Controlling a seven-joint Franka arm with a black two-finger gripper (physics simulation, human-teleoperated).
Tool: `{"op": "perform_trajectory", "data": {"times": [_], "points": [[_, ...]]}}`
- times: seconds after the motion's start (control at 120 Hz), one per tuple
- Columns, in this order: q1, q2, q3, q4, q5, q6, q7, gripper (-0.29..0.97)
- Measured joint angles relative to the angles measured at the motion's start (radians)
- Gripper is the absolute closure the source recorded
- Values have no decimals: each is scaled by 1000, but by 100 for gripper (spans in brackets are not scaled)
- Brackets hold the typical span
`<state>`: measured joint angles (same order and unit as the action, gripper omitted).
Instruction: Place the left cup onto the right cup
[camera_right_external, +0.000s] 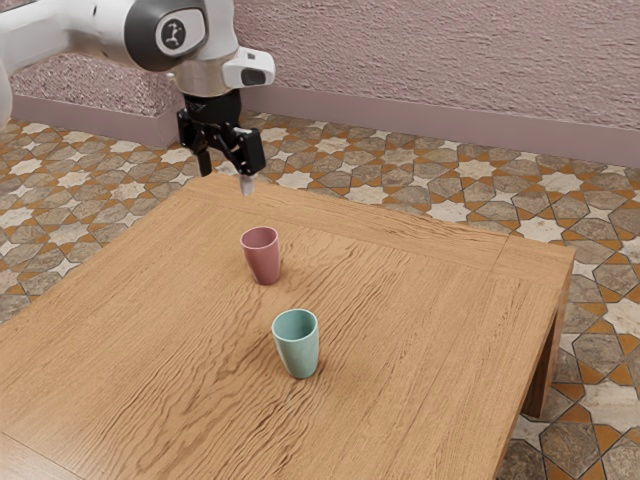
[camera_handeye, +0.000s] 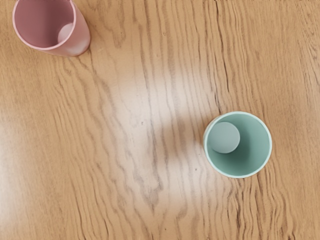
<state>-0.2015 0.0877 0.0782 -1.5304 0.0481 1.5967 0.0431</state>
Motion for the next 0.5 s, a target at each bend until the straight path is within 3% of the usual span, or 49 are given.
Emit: {"op": "perform_trajectory", "data": {"times": [0.5], "points": [[34, 76, 2, 13, 2, 57, -1, 0]]}}
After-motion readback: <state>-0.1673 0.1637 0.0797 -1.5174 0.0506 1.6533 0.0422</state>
